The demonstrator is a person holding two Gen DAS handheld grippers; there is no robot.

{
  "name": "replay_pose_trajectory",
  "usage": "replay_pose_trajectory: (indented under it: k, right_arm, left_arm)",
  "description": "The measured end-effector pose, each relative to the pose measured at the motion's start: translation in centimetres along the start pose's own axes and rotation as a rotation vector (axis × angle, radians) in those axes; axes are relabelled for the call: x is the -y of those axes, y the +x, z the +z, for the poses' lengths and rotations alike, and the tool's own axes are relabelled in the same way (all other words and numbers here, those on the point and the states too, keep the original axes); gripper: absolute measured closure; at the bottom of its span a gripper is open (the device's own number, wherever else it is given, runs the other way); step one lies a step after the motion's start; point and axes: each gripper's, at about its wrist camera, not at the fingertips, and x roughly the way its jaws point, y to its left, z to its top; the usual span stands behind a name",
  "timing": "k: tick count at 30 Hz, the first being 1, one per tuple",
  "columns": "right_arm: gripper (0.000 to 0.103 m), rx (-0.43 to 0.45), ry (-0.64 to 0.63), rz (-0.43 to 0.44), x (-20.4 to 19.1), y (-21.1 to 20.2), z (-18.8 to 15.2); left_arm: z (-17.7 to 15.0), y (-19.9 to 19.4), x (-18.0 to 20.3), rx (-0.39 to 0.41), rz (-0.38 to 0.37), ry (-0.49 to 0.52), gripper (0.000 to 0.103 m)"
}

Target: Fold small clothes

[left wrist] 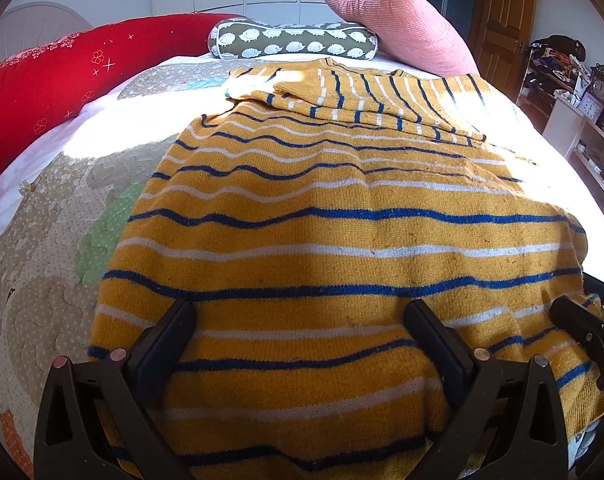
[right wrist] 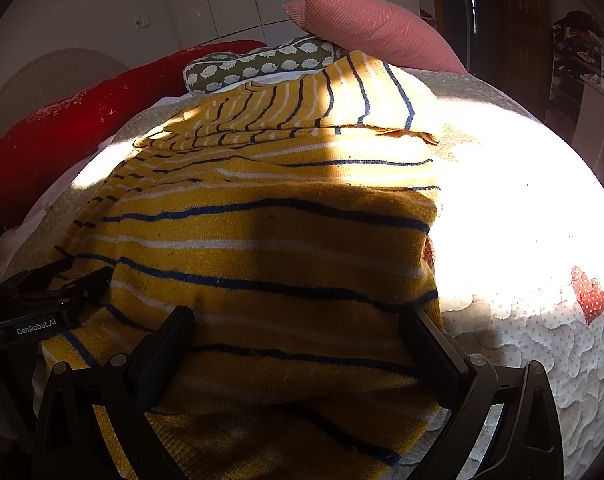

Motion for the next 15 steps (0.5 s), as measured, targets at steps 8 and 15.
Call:
replay_pose_trajectory:
  k: [8,15]
  right_arm:
    - [0.000,0.010,0.010,0.006,-0.08,-0.25,-0.29]
    - [0.000,-0.050,-0.019,0.016,-0.30,-0.03,0.10]
  left_arm:
    - [-0.11,0.02,0.01,0.004,0.002,0.000,0.000]
    - [-0.21,-0.23,0.24,-0.005,0.019,0.009,0.000]
